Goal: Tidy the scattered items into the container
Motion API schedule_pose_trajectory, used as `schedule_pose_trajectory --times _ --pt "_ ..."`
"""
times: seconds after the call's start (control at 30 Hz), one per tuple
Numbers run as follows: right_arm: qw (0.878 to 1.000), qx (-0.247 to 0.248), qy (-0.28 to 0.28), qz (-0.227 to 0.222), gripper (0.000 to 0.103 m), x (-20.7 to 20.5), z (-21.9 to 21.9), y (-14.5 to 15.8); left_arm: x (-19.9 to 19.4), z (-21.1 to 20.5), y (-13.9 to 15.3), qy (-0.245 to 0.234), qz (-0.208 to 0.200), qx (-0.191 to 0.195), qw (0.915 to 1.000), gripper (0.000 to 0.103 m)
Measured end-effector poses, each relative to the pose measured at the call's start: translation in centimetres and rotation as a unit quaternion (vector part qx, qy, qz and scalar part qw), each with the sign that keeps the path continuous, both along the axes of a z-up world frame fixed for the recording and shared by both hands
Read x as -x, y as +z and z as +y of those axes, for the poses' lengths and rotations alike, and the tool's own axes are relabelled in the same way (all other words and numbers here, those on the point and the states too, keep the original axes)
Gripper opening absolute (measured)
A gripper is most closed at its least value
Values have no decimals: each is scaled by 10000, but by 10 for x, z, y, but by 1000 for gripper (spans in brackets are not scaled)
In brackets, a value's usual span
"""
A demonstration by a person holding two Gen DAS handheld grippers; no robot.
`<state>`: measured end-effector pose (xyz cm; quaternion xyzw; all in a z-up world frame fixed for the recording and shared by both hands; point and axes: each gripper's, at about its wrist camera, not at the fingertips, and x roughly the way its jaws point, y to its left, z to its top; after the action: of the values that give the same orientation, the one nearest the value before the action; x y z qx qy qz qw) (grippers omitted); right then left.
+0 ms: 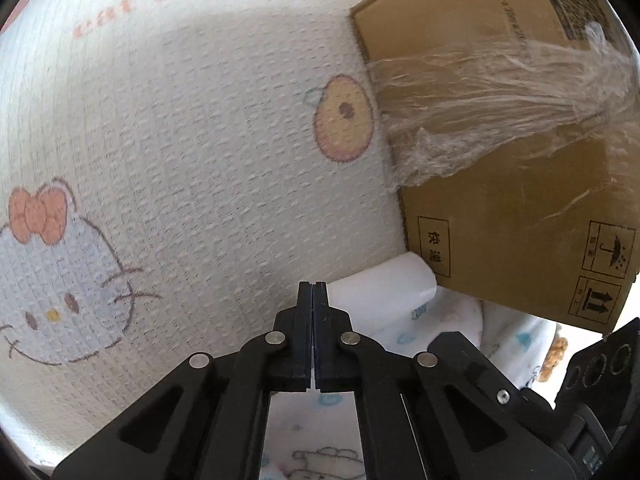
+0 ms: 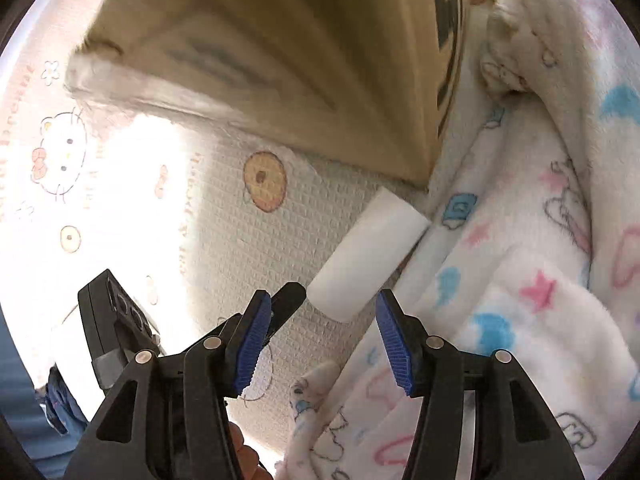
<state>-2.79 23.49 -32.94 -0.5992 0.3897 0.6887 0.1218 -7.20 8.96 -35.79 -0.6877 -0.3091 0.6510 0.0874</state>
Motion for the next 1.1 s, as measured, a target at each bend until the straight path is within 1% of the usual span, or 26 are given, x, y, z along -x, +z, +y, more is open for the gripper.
schedule_pose_trajectory --times 0.07,0.17,0.23,0.3,0.33,0.37,0.4,0.43,0.47,0.53,0.57,0.6,0.63,0.67,0.7,0.77,0.8,0.9,0.97,1.03,1.1 --pt "9998 -82 -121 -114 52 1 -3 -2 -1 -3 -3 54 -23 -120 9999 0" --pt "9991 -55 -404 -101 52 3 -7 -3 0 -8 -5 101 18 -292 9995 0" --pt "9980 19 -626 -66 52 3 -9 -5 2 -9 -3 94 109 -314 9994 0" --pt "9961 62 -870 -111 52 5 -10 -10 4 -11 2 28 279 -245 9993 0" --pt "9946 119 -1028 -104 52 4 -10 -12 4 -11 6 -15 379 -181 9991 2" --pt "9931 156 -1159 -56 52 5 -10 -13 4 -12 8 -28 430 -155 9990 6" --pt "9924 139 -1221 3 52 6 -12 -14 3 -12 9 -18 457 -186 9988 9" --pt "9923 118 -1235 23 52 8 -14 -14 3 -12 9 -2 487 -276 9984 15" --pt "9925 122 -1214 -9 52 11 -16 -16 2 -12 10 -1 515 -393 9979 17" --pt "9926 171 -1165 -282 52 16 -19 -25 2 -11 12 -32 524 -506 9973 20" --pt "9916 164 -1228 -371 51 16 -19 -26 1 -10 13 -47 516 -507 9974 25" --pt "9905 108 -1331 -329 51 14 -18 -23 0 -10 13 -38 505 -547 9972 27" --pt "9901 9 -1385 -233 51 13 -18 -19 -1 -11 12 -5 472 -636 9969 32" --pt "9904 -68 -1375 -152 51 13 -19 -16 -1 -11 10 31 424 -721 9965 33" --pt "9905 -77 -1366 -144 52 14 -20 -16 -1 -10 7 65 371 -795 9961 33" --pt "9895 -34 -1403 -358 52 14 -20 -24 3 -7 1 131 259 -942 9951 33" --pt "9888 -23 -1422 -459 52 14 -20 -29 8 -4 0 129 242 -945 9952 33" --pt "9893 -68 -1375 -485 52 21 -24 -33 10 -2 -6 132 107 -946 9954 32" --pt "9895 -53 -1351 -520 52 28 -24 -35 12 0 -13 194 -9 -1082 9939 30" --pt "9892 -49 -1358 -543 52 17 -16 -49 14 1 -13 295 21 -1187 9925 26" --pt "9888 3 -1401 -508 52 21 -14 -50 16 -1 -12 348 90 -1207 9920 23"
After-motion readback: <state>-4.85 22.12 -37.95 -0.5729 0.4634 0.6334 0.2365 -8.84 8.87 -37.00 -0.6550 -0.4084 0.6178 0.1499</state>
